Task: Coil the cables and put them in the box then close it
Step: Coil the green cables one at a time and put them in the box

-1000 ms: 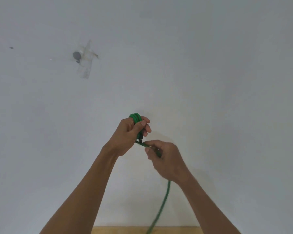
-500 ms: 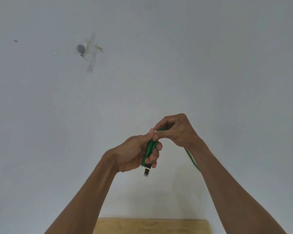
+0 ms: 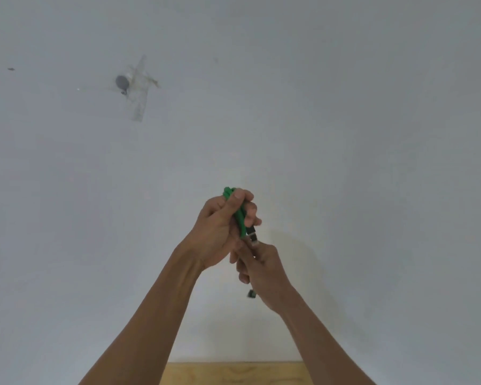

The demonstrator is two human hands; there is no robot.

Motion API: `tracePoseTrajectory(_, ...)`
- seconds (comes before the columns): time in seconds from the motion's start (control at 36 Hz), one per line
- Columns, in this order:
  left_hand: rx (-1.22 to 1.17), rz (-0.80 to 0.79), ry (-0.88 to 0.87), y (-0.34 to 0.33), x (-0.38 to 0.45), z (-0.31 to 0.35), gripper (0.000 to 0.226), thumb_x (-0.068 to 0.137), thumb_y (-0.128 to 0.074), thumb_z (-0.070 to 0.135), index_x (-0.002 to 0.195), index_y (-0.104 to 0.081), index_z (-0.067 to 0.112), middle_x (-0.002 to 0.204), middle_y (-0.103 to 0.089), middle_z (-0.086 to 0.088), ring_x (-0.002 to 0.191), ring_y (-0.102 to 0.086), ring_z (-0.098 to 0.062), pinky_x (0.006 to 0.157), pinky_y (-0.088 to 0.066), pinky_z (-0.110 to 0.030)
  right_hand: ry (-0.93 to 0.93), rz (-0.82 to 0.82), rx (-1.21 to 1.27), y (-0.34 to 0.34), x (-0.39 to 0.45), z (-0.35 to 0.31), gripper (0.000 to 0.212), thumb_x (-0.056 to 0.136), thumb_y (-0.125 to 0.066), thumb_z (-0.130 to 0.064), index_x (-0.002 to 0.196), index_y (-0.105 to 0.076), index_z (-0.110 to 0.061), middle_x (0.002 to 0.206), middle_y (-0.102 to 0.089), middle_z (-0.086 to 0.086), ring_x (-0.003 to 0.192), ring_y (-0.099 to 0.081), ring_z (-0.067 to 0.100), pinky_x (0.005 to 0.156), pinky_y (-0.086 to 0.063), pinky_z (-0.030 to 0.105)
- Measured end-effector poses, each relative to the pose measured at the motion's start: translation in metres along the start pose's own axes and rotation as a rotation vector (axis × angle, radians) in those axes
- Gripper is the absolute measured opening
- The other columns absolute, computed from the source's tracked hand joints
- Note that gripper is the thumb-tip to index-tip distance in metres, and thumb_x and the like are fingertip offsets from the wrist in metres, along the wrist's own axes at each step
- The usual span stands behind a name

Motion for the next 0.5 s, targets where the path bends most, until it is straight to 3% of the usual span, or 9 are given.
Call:
tracePoseTrajectory(0.06,0.178,0.045,-0.032,0.010,0.006,0.001,0.027,0.099,-0.047,0.027,0.097,-0.060,0.003,0.068,-0.059,-0.003,0.066,-0.056,-0.017,0.085,-0.054,-0.035,0.022,0.004,-0.069,-0.003,-0.003,-0.001,0.027,0.101,-0.054,-0.027,0.088,-0.070,-0.009,0.061,-0.052,0.003,0.051,-0.034,0.015,0.047,-0.030,0.025)
tracePoseTrajectory(0.11,0.389,0.097,-0.046,0.023,0.008,0.004,0.030,0.102,-0.048,0.027,0.099,-0.061,0.000,0.071,-0.062,-0.003,0.070,-0.057,-0.019,0.086,-0.052,-0.040,0.082,0.015,-0.167,-0.002,-0.007,-0.004,0.019,0.101,-0.055,-0.021,0.106,-0.073,-0.016,0.066,-0.061,-0.006,0.049,-0.037,0.011,0.047,-0.032,0.023)
tracePoseTrajectory(0.22,0.681,0.140,-0.021,0.040,0.004,0.003,0.036,0.103,-0.050,0.025,0.097,-0.059,-0.009,0.075,-0.065,-0.008,0.065,-0.055,-0.016,0.066,-0.049,-0.029,0.219,0.020,-0.431,0.008,-0.010,-0.028,0.019,0.094,-0.062,-0.016,0.107,-0.075,-0.018,0.070,-0.069,-0.010,0.051,-0.052,0.003,0.055,-0.041,0.015)
tracePoseTrajectory(0.28,0.793,0.106,0.028,0.042,-0.001,-0.006,0.040,0.104,-0.049,0.029,0.094,-0.060,-0.009,0.074,-0.065,-0.009,0.062,-0.055,-0.014,0.063,-0.048,-0.031,0.284,-0.054,-0.588,0.010,-0.007,-0.048,0.021,0.091,-0.063,-0.014,0.106,-0.075,-0.022,0.077,-0.072,-0.010,0.057,-0.057,0.000,0.061,-0.043,0.013)
tracePoseTrajectory(0.33,0.835,0.045,0.084,0.038,-0.008,-0.016,0.054,0.103,-0.042,0.040,0.085,-0.057,-0.009,0.070,-0.061,-0.009,0.060,-0.055,-0.016,0.061,-0.048,-0.036,0.332,-0.143,-0.719,0.010,0.000,-0.067,0.019,0.089,-0.064,-0.019,0.101,-0.074,-0.029,0.082,-0.074,-0.015,0.066,-0.064,-0.003,0.069,-0.049,0.017)
tracePoseTrajectory(0.39,0.763,-0.021,0.159,0.028,-0.016,-0.024,0.066,0.103,-0.029,0.049,0.084,-0.056,-0.008,0.069,-0.061,-0.011,0.062,-0.055,-0.018,0.063,-0.047,-0.033,0.350,-0.190,-0.796,0.013,0.009,-0.084,0.010,0.086,-0.068,-0.027,0.093,-0.072,-0.034,0.080,-0.074,-0.017,0.068,-0.068,0.005,0.072,-0.055,0.030)
tracePoseTrajectory(0.5,0.608,-0.062,0.272,0.009,-0.029,-0.030,0.077,0.101,-0.011,0.059,0.084,-0.059,0.002,0.063,-0.058,-0.010,0.058,-0.051,-0.021,0.061,-0.048,-0.026,0.341,-0.177,-0.654,0.027,0.027,-0.109,0.016,0.071,-0.087,-0.020,0.080,-0.073,-0.019,0.068,-0.071,-0.007,0.059,-0.059,0.014,0.059,-0.048,0.030)
Point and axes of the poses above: each hand's wrist, its own x-axis towards the middle knuckle, its own y-axis out of the back of the hand, z = x × y, the point moved 7 cm from there along x, towards the middle knuckle
